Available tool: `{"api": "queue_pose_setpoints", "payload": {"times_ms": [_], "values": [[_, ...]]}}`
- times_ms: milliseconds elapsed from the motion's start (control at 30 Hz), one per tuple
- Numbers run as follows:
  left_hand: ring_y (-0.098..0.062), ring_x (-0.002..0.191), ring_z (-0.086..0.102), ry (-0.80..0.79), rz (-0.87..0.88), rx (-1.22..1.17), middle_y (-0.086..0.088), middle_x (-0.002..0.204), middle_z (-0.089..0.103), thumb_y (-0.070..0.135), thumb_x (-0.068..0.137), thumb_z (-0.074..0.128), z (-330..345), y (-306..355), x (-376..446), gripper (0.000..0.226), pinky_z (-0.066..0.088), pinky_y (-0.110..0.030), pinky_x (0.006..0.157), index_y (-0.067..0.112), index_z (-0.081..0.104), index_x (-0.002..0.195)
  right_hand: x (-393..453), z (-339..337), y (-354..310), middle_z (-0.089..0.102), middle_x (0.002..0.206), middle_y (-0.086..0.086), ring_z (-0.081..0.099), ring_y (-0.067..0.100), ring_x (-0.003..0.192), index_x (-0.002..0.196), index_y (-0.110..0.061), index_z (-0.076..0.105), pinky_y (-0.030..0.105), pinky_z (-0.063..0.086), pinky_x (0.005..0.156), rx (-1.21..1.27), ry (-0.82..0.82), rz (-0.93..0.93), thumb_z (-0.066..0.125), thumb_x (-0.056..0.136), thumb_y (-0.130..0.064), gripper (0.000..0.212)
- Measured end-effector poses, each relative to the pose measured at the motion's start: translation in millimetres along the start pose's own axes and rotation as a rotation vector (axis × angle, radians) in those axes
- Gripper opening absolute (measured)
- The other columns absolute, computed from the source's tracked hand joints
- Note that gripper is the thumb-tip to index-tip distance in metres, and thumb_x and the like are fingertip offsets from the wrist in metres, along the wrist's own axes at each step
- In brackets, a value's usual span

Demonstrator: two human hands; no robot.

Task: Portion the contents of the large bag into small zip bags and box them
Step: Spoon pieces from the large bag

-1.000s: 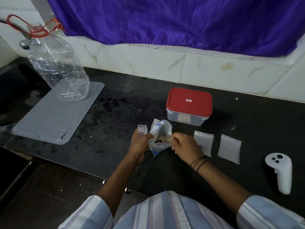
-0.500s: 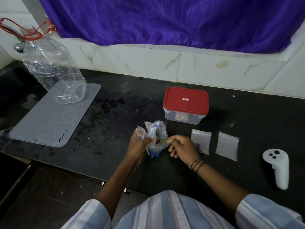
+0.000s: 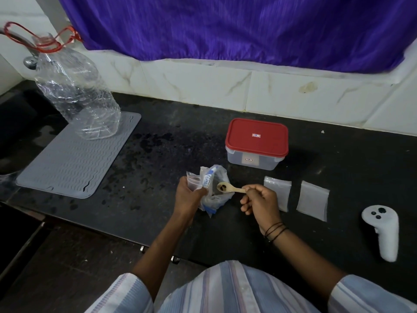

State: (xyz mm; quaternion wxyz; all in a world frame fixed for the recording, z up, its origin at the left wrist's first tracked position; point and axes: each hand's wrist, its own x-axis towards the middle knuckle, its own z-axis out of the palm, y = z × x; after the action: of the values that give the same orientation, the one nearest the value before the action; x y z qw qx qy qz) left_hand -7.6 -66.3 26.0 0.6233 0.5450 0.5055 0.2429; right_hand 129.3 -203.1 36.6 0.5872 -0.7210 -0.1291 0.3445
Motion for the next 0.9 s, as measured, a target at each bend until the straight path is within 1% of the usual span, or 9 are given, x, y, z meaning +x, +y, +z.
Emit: {"api": "queue_pose_setpoints", "payload": {"times_ms": [200, 333, 400, 500, 600, 667, 733, 800, 900], "values": [[-0.015, 0.082, 0.063, 0.130, 0.392, 0.287, -0.001, 0.093, 0.062, 0.019, 0.078, 0.081, -8, -1, -4, 0.034, 0.055, -0.028, 0.064, 0.029, 0.051, 0.089, -16, -2, -39, 0.059, 0.060, 0.008, 0.053, 0.017, 0.049, 0.095, -0.006, 0.068, 0.025, 0.041, 0.043, 0.126, -0.021, -0.056, 0.050, 0.096, -0.009, 0.018], [-0.007, 0.080, 0.060, 0.106, 0.527, 0.371, 0.005, 0.090, 0.060, 0.026, 0.077, 0.080, -6, 3, -2, 0.031, 0.050, -0.023, 0.066, 0.020, 0.055, 0.095, -24, 0, -65, 0.058, 0.057, 0.007, 0.051, 0.018, 0.046, 0.092, -0.005, 0.068, 0.024, 0.038, 0.041, 0.160, -0.076, -0.115, 0.049, 0.096, -0.006, 0.020], [-0.008, 0.083, 0.059, 0.092, 0.582, 0.431, 0.004, 0.092, 0.060, 0.039, 0.076, 0.074, -5, 3, 0, 0.035, 0.051, -0.028, 0.070, 0.019, 0.054, 0.098, -27, 1, -72, 0.058, 0.056, 0.007, 0.051, 0.018, 0.046, 0.093, -0.004, 0.069, 0.024, 0.038, 0.041, 0.139, -0.099, -0.141, 0.049, 0.096, -0.006, 0.020], [-0.016, 0.090, 0.060, 0.076, 0.670, 0.478, 0.005, 0.098, 0.059, 0.046, 0.074, 0.069, -2, 10, -5, 0.038, 0.054, -0.042, 0.075, 0.030, 0.049, 0.101, -29, 1, -75, 0.059, 0.056, 0.007, 0.053, 0.019, 0.046, 0.093, -0.005, 0.069, 0.025, 0.039, 0.040, 0.057, -0.125, -0.195, 0.050, 0.095, -0.005, 0.019], [-0.011, 0.085, 0.058, 0.051, 0.784, 0.516, 0.018, 0.091, 0.054, 0.041, 0.072, 0.065, 1, 22, -12, 0.032, 0.052, -0.040, 0.071, 0.045, 0.043, 0.095, -29, 1, -74, 0.063, 0.058, 0.005, 0.057, 0.016, 0.047, 0.092, -0.010, 0.071, 0.023, 0.044, 0.043, -0.112, -0.141, -0.301, 0.052, 0.095, -0.007, 0.019], [-0.011, 0.085, 0.059, 0.018, 0.811, 0.568, 0.015, 0.091, 0.059, 0.043, 0.074, 0.065, 4, 22, -10, 0.024, 0.052, -0.042, 0.071, 0.035, 0.052, 0.092, -30, 0, -76, 0.065, 0.063, -0.001, 0.061, 0.008, 0.053, 0.096, -0.013, 0.072, 0.023, 0.050, 0.049, -0.340, -0.154, -0.500, 0.055, 0.094, -0.010, 0.017], [-0.016, 0.088, 0.060, 0.024, 0.805, 0.593, 0.006, 0.097, 0.062, 0.045, 0.078, 0.066, 7, 19, -10, 0.033, 0.052, -0.044, 0.074, 0.024, 0.057, 0.101, -29, 0, -77, 0.068, 0.075, -0.004, 0.064, 0.009, 0.065, 0.104, -0.016, 0.071, 0.027, 0.054, 0.057, -0.733, -0.227, -0.830, 0.058, 0.093, -0.013, 0.018], [-0.015, 0.087, 0.060, 0.008, 0.805, 0.557, 0.004, 0.097, 0.062, 0.042, 0.080, 0.064, 10, 17, -12, 0.027, 0.053, -0.040, 0.074, 0.031, 0.050, 0.099, -26, 2, -77, 0.067, 0.078, 0.000, 0.064, 0.018, 0.067, 0.106, -0.016, 0.071, 0.033, 0.052, 0.053, -1.014, -0.308, -1.046, 0.065, 0.086, -0.007, 0.023], [-0.005, 0.084, 0.061, -0.018, 0.734, 0.501, 0.009, 0.095, 0.063, 0.034, 0.080, 0.072, 8, 17, -12, 0.033, 0.048, -0.021, 0.071, 0.039, 0.044, 0.098, -24, 2, -78, 0.062, 0.073, 0.002, 0.055, 0.019, 0.060, 0.105, -0.012, 0.071, 0.033, 0.045, 0.048, -1.111, -0.229, -1.251, 0.065, 0.082, -0.003, 0.025]]}}
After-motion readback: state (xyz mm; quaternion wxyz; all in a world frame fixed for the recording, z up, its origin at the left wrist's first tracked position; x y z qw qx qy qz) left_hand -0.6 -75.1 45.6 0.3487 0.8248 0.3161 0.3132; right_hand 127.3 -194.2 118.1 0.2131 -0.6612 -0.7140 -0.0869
